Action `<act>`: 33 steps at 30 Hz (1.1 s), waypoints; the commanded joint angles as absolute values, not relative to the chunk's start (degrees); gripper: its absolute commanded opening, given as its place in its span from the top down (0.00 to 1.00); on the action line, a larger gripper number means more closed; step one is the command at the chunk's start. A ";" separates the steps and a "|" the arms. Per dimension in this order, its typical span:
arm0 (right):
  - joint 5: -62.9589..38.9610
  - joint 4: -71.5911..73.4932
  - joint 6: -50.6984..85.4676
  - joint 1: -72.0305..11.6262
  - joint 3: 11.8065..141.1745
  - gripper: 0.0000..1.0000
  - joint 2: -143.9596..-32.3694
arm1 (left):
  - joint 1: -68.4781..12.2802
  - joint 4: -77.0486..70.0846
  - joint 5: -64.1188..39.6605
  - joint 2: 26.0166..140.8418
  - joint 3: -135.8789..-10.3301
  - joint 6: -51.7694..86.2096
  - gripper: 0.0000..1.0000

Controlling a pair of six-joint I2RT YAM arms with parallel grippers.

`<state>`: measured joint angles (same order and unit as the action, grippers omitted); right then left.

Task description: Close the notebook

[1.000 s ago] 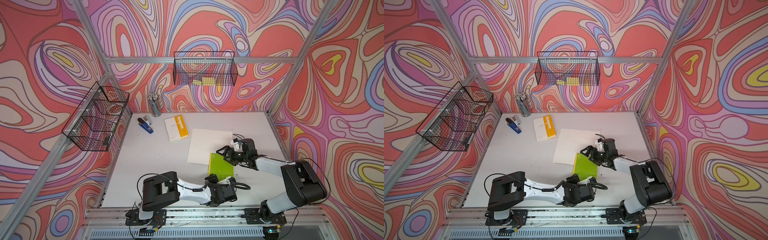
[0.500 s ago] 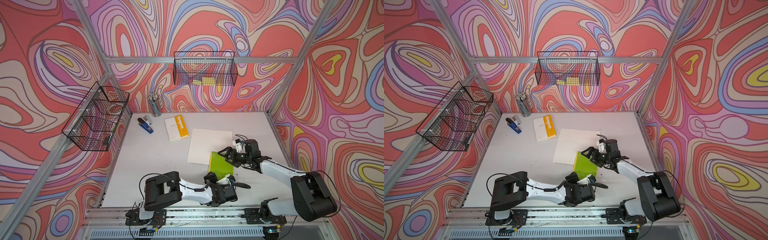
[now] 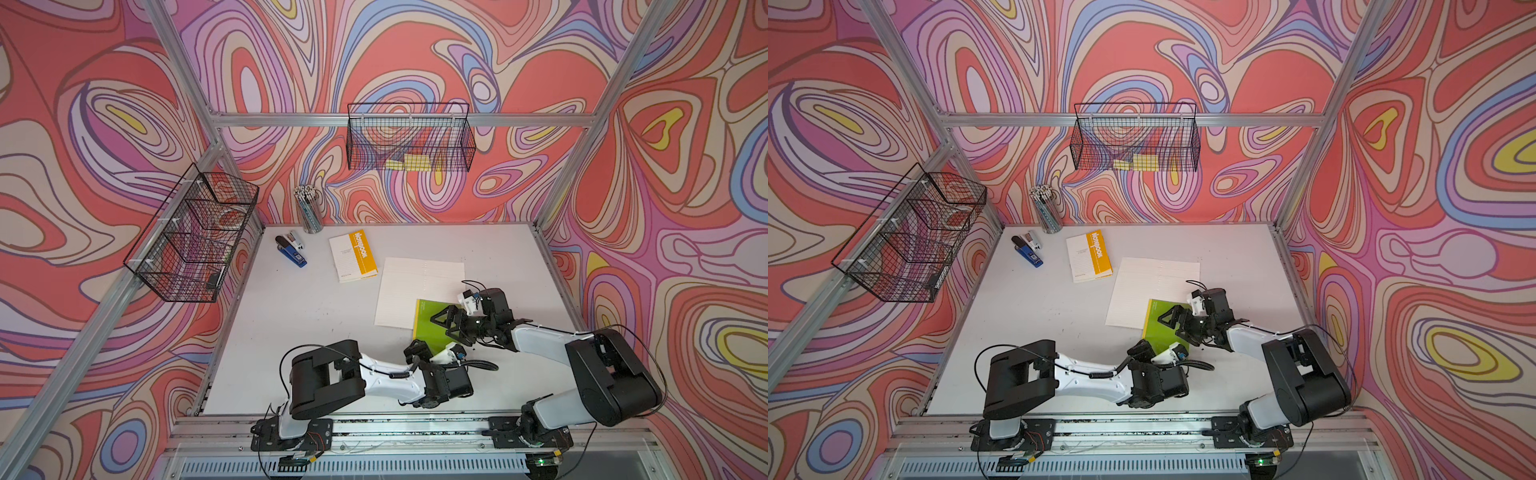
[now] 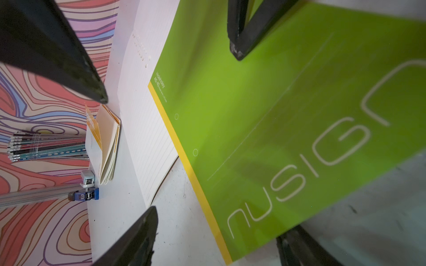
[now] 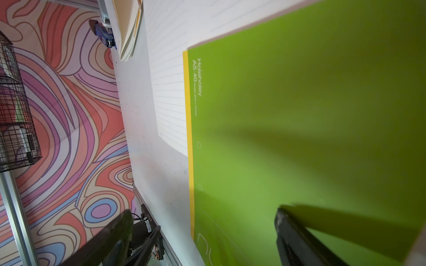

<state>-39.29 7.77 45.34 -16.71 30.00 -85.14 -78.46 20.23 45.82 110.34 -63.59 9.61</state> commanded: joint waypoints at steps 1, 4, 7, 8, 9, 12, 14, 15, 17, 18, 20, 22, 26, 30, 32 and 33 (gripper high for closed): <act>-34.04 5.57 44.86 -16.96 28.08 0.02 -88.80 | -78.39 22.98 40.22 107.30 -61.67 8.72 0.18; -34.14 6.23 44.74 -16.96 28.23 0.02 -90.18 | -78.44 21.69 37.32 105.29 -60.32 7.14 0.16; -34.36 6.91 44.93 -16.97 28.56 0.02 -91.42 | -78.58 20.15 34.95 104.43 -59.34 3.98 0.11; -34.36 7.11 45.06 -16.96 28.56 0.02 -91.63 | -78.60 20.04 34.49 104.24 -59.24 3.28 0.11; -34.36 7.27 45.15 -16.97 28.56 0.02 -91.71 | -78.65 20.04 33.76 103.88 -59.03 2.39 0.10; -34.18 7.07 45.22 -16.96 28.56 0.02 -91.21 | -78.61 21.05 32.04 101.62 -58.82 1.69 0.09; -33.90 6.62 45.09 -16.96 28.56 0.02 -90.57 | -78.19 21.06 29.37 97.93 -58.01 1.76 0.10; -33.92 6.36 45.01 -16.97 28.56 0.02 -90.20 | -77.52 20.39 26.86 95.39 -57.03 2.05 0.11; -33.88 5.75 44.77 -16.96 28.81 0.02 -89.75 | -74.76 18.38 21.23 89.99 -54.76 3.63 0.13; -33.99 5.50 44.57 -16.97 28.93 0.02 -89.57 | -72.07 17.42 16.57 87.26 -53.54 5.05 0.14; -34.25 5.19 44.33 -16.96 29.22 0.02 -89.31 | -66.77 14.46 7.85 82.62 -50.80 8.23 0.17; -34.22 4.69 43.97 -16.96 29.43 0.02 -89.00 | -60.45 9.24 -3.28 79.02 -47.85 12.09 0.20; -34.15 4.11 43.42 -16.96 29.60 0.02 -88.48 | -49.66 2.36 -19.25 78.77 -45.50 23.54 0.29; -34.11 4.81 43.60 -16.96 29.31 0.02 -87.69 | -44.91 -4.86 -25.89 82.20 -43.58 33.80 0.34; -34.23 5.27 43.81 -16.97 29.22 0.02 -87.17 | -43.12 -10.17 -28.90 84.30 -41.98 39.90 0.36; -34.32 5.27 43.77 -16.96 29.12 0.02 -86.72 | -42.22 -14.18 -30.73 85.55 -40.78 43.33 0.38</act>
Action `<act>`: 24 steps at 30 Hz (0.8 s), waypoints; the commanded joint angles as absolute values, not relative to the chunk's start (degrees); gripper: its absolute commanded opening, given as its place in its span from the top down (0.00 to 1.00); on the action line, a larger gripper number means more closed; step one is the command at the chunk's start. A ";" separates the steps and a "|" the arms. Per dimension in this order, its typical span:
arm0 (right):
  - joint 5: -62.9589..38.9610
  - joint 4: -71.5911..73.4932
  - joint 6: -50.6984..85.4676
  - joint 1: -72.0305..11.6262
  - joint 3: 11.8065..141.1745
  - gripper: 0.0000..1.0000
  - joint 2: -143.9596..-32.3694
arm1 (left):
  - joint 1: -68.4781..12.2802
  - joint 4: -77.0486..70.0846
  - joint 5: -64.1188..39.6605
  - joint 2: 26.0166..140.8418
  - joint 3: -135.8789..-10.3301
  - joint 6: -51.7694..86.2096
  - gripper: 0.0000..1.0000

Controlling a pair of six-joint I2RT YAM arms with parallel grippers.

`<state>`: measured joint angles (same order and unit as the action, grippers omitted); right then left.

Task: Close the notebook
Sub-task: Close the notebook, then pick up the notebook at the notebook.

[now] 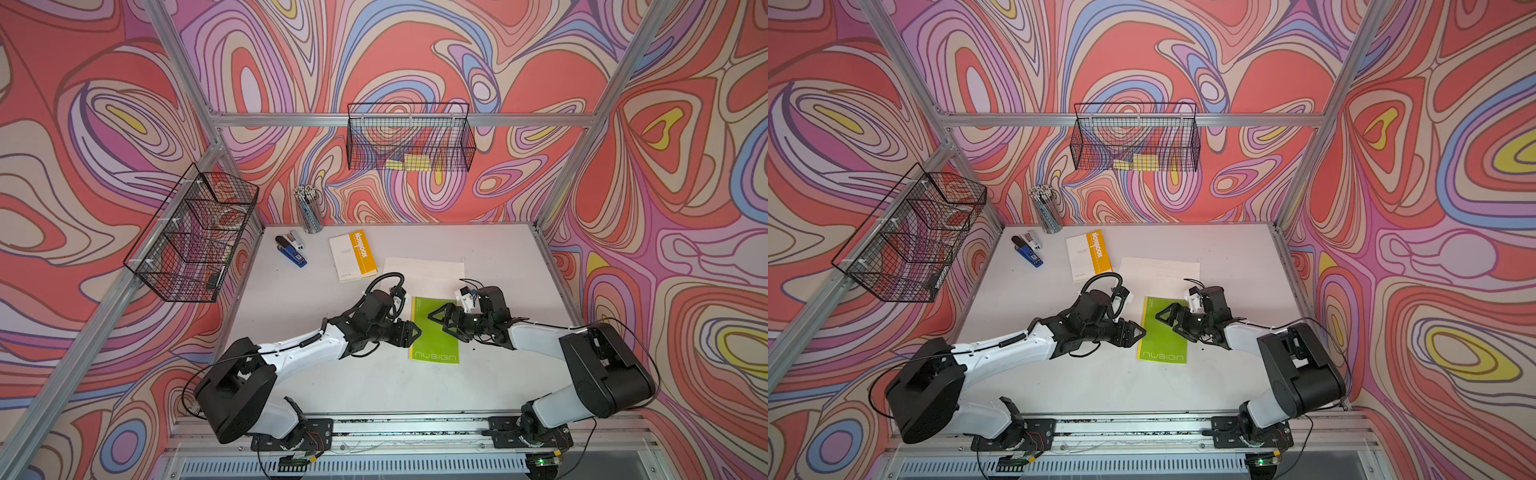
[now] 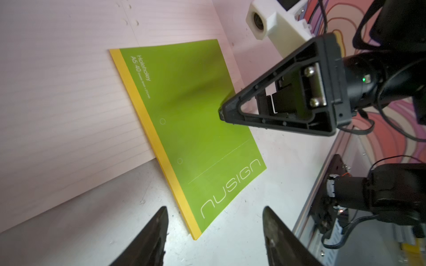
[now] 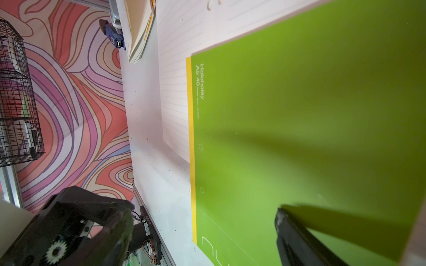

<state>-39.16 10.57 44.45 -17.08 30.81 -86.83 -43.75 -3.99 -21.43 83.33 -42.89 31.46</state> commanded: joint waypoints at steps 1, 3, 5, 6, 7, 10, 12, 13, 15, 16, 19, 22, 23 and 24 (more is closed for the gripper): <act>-34.36 5.27 43.65 -16.96 29.04 0.02 -86.30 | -41.72 -18.34 -31.98 86.70 -39.91 46.60 0.40; -34.41 4.95 43.45 -16.96 29.13 0.02 -85.78 | -41.55 -21.40 -32.07 88.15 -39.46 49.56 0.43; -34.37 4.83 43.34 -16.96 29.17 0.02 -85.60 | -41.49 -20.87 -30.99 89.16 -39.68 50.73 0.45; -34.45 4.83 43.33 -16.96 29.16 0.02 -85.53 | -41.48 -19.98 -30.39 89.55 -39.88 50.89 0.45; -34.48 4.96 43.33 -16.97 29.03 0.02 -85.60 | -41.53 -19.20 -29.87 89.85 -39.98 51.18 0.46; -34.79 5.68 43.60 -16.97 28.69 0.02 -85.60 | -41.48 -18.34 -29.31 91.45 -40.16 52.26 0.47; -34.98 6.02 43.77 -17.01 28.57 0.02 -85.59 | -41.48 -17.91 -28.73 92.55 -40.25 53.10 0.48; -35.07 6.16 43.79 -16.97 28.43 0.02 -85.63 | -41.40 -17.61 -28.33 93.00 -40.34 53.32 0.49; -35.20 6.24 43.86 -17.01 28.42 0.02 -85.72 | -41.31 -17.14 -27.86 94.12 -40.43 53.60 0.49; -35.24 6.30 43.87 -16.97 28.40 0.02 -85.77 | -41.31 -17.41 -27.86 94.64 -40.43 53.74 0.49; -35.41 6.33 43.91 -16.96 28.58 0.02 -85.98 | -41.22 -19.00 -28.18 96.09 -40.25 54.23 0.49; -35.44 6.51 43.97 -16.97 28.79 0.02 -86.14 | -41.22 -19.32 -28.12 97.32 -40.52 54.23 0.49; -35.42 6.50 43.96 -16.97 28.80 0.02 -86.17 | -41.13 -19.57 -28.16 97.75 -40.52 54.29 0.49; -35.51 6.57 43.97 -16.96 28.86 0.02 -86.25 | -41.14 -19.89 -28.21 98.07 -40.43 54.40 0.49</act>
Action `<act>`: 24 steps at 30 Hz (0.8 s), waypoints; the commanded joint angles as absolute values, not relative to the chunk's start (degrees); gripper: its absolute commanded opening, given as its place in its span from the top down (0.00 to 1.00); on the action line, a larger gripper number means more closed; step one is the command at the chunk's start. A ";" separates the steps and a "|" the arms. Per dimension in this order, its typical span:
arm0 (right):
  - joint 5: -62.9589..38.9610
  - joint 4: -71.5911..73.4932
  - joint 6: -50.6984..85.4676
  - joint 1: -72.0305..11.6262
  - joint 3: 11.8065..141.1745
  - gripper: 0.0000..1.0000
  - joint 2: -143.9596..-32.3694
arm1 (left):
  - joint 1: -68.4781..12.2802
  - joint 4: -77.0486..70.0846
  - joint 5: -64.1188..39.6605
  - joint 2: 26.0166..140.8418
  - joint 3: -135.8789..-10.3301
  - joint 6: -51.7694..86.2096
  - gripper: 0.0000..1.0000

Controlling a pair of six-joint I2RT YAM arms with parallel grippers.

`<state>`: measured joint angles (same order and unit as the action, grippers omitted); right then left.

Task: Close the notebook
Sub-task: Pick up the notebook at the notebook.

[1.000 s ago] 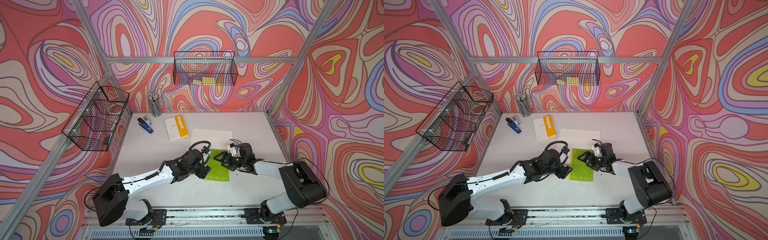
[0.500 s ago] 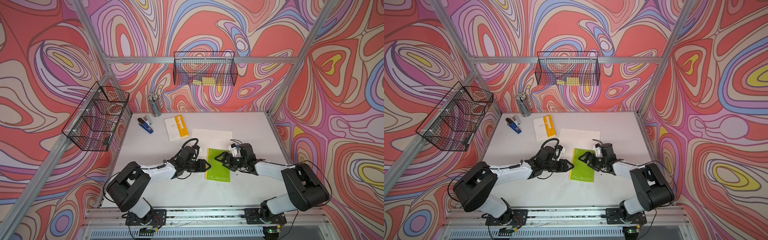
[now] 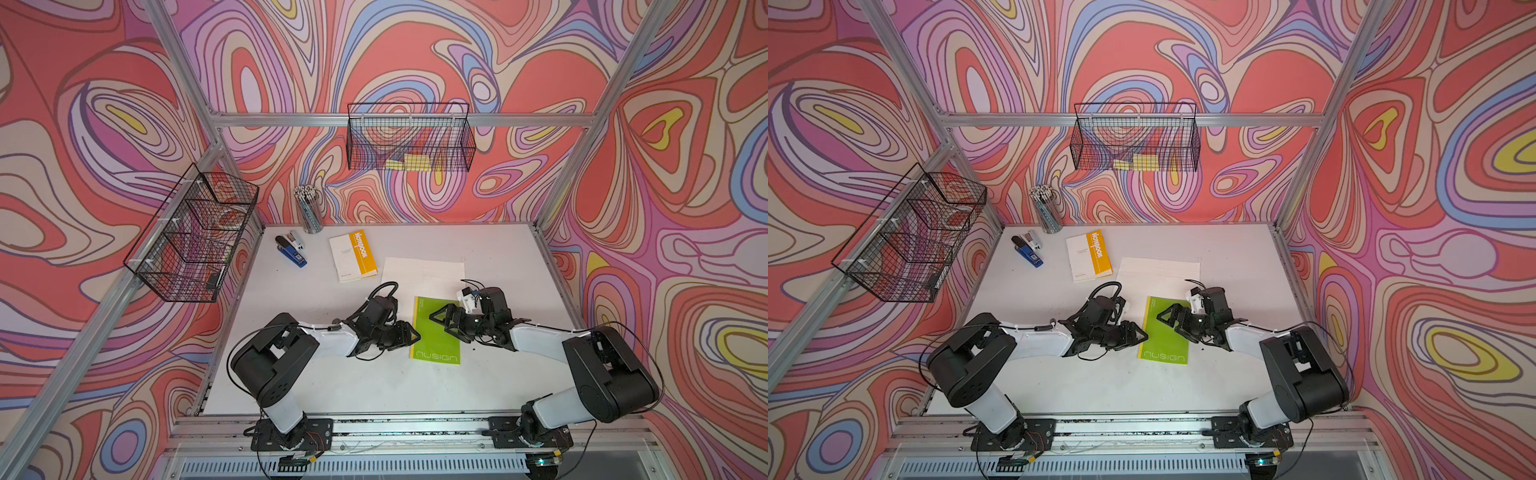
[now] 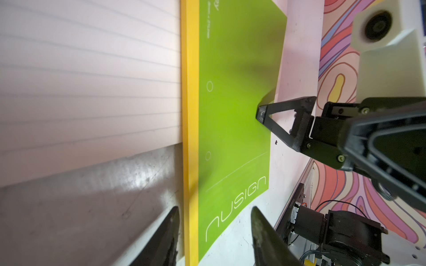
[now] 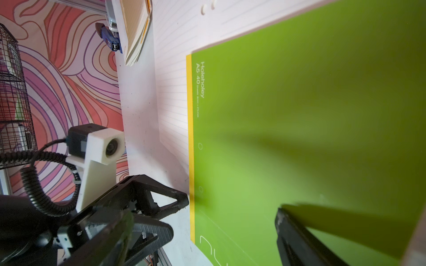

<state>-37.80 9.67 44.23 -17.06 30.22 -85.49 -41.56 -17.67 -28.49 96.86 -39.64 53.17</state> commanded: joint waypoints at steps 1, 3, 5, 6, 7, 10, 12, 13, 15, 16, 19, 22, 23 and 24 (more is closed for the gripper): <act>-35.53 6.66 44.03 -17.01 28.77 0.02 -86.35 | -41.05 -20.30 -28.27 98.40 -40.29 54.56 0.49; -35.51 6.68 44.05 -16.99 28.75 0.02 -86.45 | -40.96 -21.69 -28.71 99.16 -39.95 54.99 0.50; -35.66 6.77 44.04 -16.96 28.75 0.02 -86.51 | -40.87 -23.15 -29.23 100.03 -39.66 55.41 0.50; -35.68 6.76 44.04 -16.98 28.82 0.02 -86.49 | -40.79 -23.82 -29.58 100.57 -39.64 55.52 0.50; -35.63 6.79 44.03 -16.96 28.89 0.02 -86.56 | -40.78 -24.39 -29.95 101.07 -39.59 55.61 0.50; -35.67 6.86 44.27 -16.99 28.90 0.02 -86.63 | -40.44 -27.89 -32.28 103.10 -39.29 55.67 0.50; -35.77 6.85 44.23 -16.96 28.94 0.01 -86.60 | -40.24 -29.50 -32.98 103.87 -38.74 56.02 0.53; -35.77 6.77 44.26 -16.96 29.05 0.02 -86.49 | -40.09 -30.60 -33.10 104.02 -38.26 56.28 0.54; -35.62 6.79 44.23 -16.96 29.06 0.02 -86.53 | -39.99 -31.20 -33.28 103.87 -37.65 56.34 0.56; -35.63 6.90 44.27 -16.96 29.00 0.02 -86.59 | -39.99 -31.28 -33.51 103.84 -37.62 56.17 0.57; -35.84 7.25 44.31 -16.96 29.03 0.02 -87.01 | -39.99 -33.28 -34.99 104.18 -37.38 56.19 0.64; -36.00 7.47 44.43 -17.01 29.22 0.02 -87.19 | -39.99 -37.67 -36.92 105.05 -36.82 57.08 0.75; -35.97 7.46 44.43 -16.96 29.29 0.02 -87.20 | -39.99 -39.56 -37.77 105.60 -36.67 57.57 0.78; -36.05 7.43 44.44 -16.97 29.35 0.02 -87.19 | -39.99 -41.16 -38.56 106.26 -36.65 57.98 0.80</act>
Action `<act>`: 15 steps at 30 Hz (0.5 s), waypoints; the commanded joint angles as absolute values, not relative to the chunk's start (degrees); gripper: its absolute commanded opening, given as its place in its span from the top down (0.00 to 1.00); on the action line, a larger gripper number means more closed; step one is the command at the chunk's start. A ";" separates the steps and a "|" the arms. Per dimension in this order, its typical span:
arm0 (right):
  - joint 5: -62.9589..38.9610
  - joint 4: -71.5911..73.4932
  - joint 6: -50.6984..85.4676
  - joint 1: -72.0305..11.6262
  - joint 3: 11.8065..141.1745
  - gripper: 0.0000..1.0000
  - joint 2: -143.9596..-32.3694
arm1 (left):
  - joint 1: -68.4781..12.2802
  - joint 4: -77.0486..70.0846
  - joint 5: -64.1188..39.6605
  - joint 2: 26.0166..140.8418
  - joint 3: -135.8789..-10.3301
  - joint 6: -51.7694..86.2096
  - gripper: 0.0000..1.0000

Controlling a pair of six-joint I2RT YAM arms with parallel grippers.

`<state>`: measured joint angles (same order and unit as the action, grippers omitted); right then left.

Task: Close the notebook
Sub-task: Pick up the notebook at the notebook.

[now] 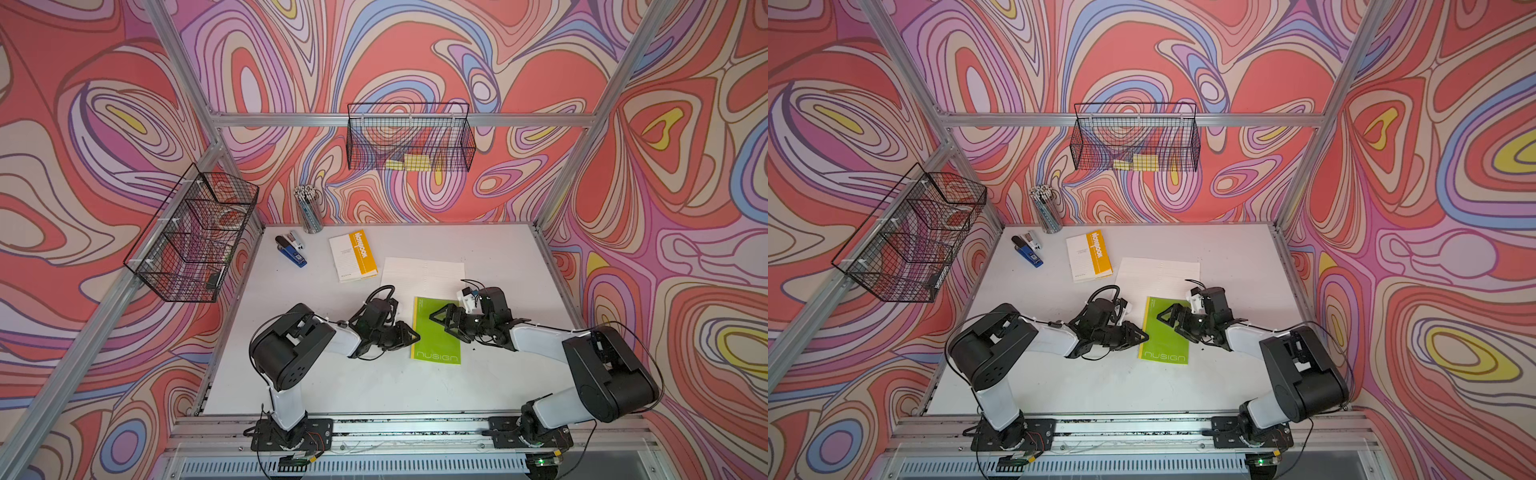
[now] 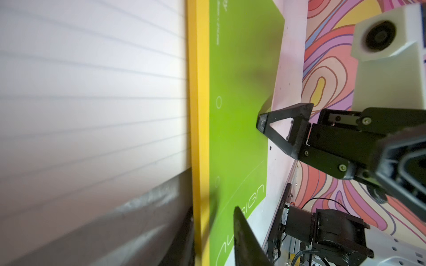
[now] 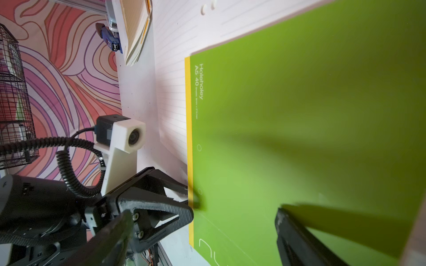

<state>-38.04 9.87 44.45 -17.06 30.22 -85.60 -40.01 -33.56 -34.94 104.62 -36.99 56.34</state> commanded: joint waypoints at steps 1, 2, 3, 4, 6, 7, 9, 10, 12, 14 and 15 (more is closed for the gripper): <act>-36.11 7.43 44.45 -16.96 29.45 0.02 -87.20 | -39.94 -43.39 -39.33 107.12 -36.66 58.76 0.83; -36.11 7.38 44.44 -16.97 29.55 0.02 -87.19 | -39.91 -45.43 -40.02 107.85 -36.53 59.73 0.87; -36.14 7.38 44.44 -16.96 29.57 0.02 -87.28 | -39.95 -47.18 -40.37 108.38 -36.37 60.50 0.89; -36.14 7.31 44.34 -16.97 29.62 0.02 -87.24 | -39.90 -49.00 -40.43 108.89 -36.16 61.18 0.93; -36.17 7.29 44.41 -17.01 29.64 0.02 -87.19 | -39.90 -50.53 -40.33 109.17 -35.93 61.87 0.98; -36.17 7.29 44.45 -16.99 29.64 0.02 -87.10 | -39.91 -50.41 -40.29 108.97 -35.87 61.71 1.00; -36.12 7.16 44.41 -17.00 29.71 0.02 -86.95 | -39.93 -49.70 -39.99 108.25 -35.85 61.16 1.00; -36.12 7.12 44.31 -16.97 29.82 0.02 -86.80 | -39.90 -48.73 -39.93 107.67 -35.91 60.72 1.00; -36.18 6.90 44.36 -16.98 30.10 0.02 -86.45 | -39.90 -46.99 -40.05 106.77 -36.26 59.86 1.00; -36.28 6.15 44.13 -17.01 30.65 0.02 -85.69 | -39.90 -45.50 -40.05 105.84 -36.41 59.27 1.00; -36.17 5.56 43.95 -16.97 31.12 0.02 -85.33 | -39.90 -44.75 -40.16 105.36 -36.61 59.07 1.00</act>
